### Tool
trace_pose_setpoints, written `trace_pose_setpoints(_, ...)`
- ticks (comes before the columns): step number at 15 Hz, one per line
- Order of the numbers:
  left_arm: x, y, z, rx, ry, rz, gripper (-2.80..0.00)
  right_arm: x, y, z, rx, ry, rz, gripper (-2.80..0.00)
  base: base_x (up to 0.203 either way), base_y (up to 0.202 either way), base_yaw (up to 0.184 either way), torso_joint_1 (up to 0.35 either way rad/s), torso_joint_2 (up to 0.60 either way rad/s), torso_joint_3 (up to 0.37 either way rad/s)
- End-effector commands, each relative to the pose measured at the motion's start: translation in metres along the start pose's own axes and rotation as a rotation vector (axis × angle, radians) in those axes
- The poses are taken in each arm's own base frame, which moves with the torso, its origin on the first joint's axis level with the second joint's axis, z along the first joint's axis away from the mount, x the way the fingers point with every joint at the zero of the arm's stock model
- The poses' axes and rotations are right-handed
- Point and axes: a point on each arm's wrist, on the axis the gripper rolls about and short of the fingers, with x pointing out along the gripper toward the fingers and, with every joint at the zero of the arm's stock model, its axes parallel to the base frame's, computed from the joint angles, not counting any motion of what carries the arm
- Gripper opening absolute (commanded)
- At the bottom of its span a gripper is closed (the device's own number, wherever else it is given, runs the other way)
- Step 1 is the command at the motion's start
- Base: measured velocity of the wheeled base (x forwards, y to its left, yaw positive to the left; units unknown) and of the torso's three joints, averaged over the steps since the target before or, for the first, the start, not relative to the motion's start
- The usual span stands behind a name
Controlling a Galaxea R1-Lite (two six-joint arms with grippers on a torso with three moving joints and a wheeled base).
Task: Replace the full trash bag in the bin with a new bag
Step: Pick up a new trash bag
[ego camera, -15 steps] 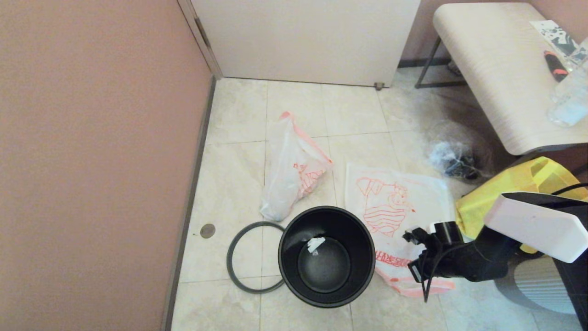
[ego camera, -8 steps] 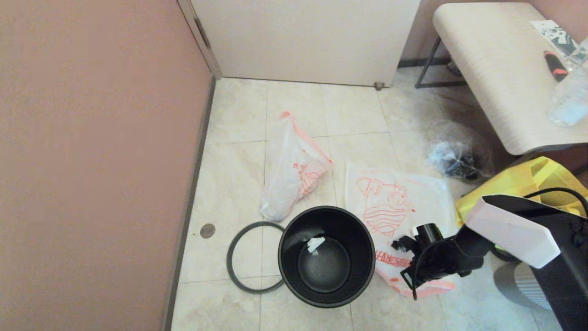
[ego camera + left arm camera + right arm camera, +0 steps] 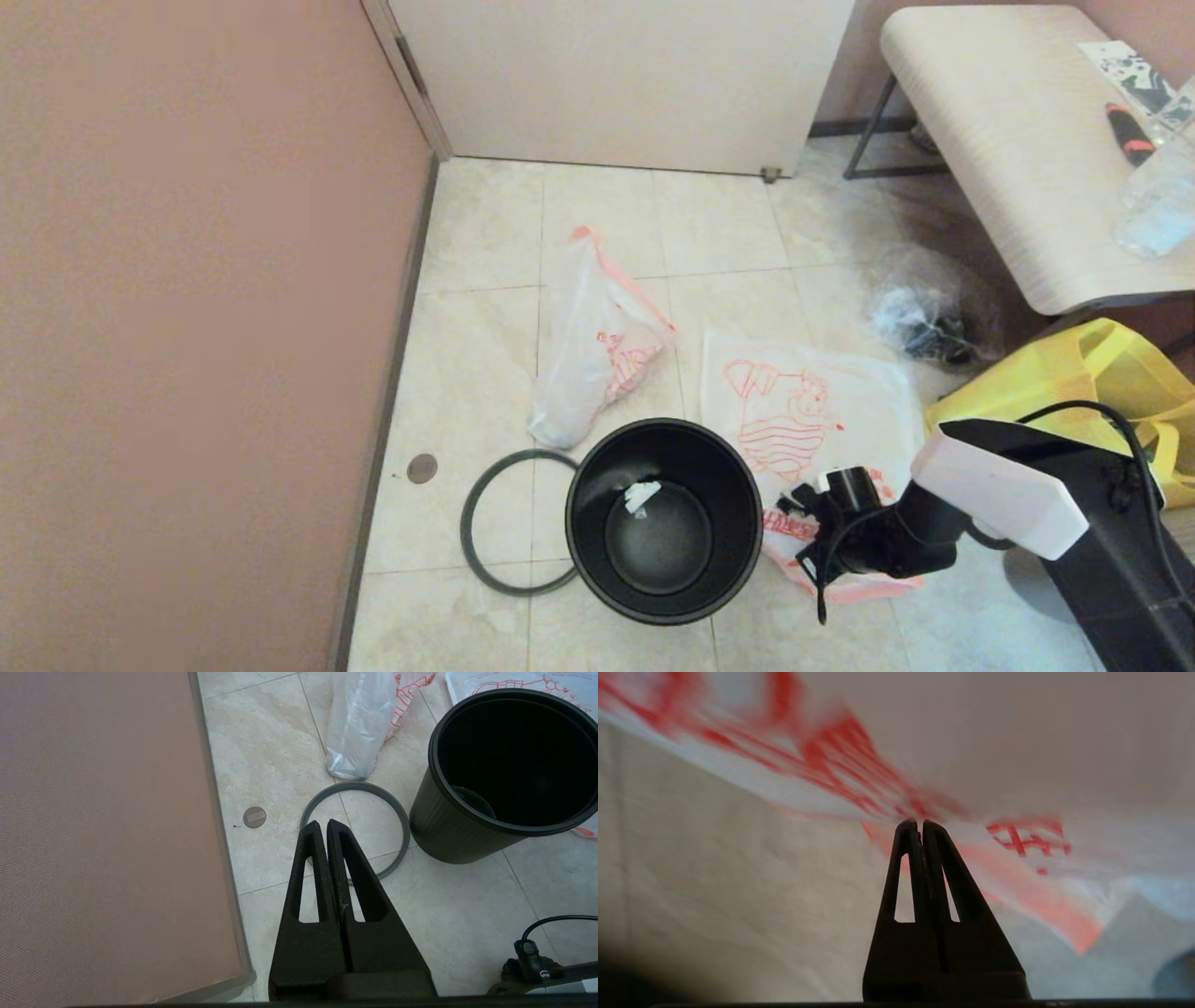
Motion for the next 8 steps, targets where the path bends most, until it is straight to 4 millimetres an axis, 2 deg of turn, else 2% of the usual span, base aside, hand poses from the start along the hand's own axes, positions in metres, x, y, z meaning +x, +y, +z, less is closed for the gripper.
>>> trace_pose_setpoints(1,0.0,0.0,-0.001,0.001,0.003,-0.001,-2.8,-0.004,0.0,-0.007,0.0,0.029,-0.015,0.0,0.0,0.0,0.0,0.0,0.0,0.0)
trace_pose_setpoints(3,0.0,0.0,-0.001,0.001,0.004,-0.001,-2.8,-0.018,0.002,-0.014,-0.009,0.071,-0.04,0.0,0.0,0.0,0.0,0.0,0.0,0.0)
trace_pose_setpoints(5,0.0,0.0,-0.001,-0.001,0.004,-0.001,-2.8,-0.027,0.002,-0.011,-0.03,0.05,-0.062,0.0,0.0,0.0,0.0,0.0,0.0,0.0)
trace_pose_setpoints(8,0.0,0.0,0.0,0.001,0.002,-0.001,-2.8,-0.014,0.017,-0.001,-0.087,0.02,-0.099,0.0,0.0,0.0,0.0,0.0,0.0,0.0)
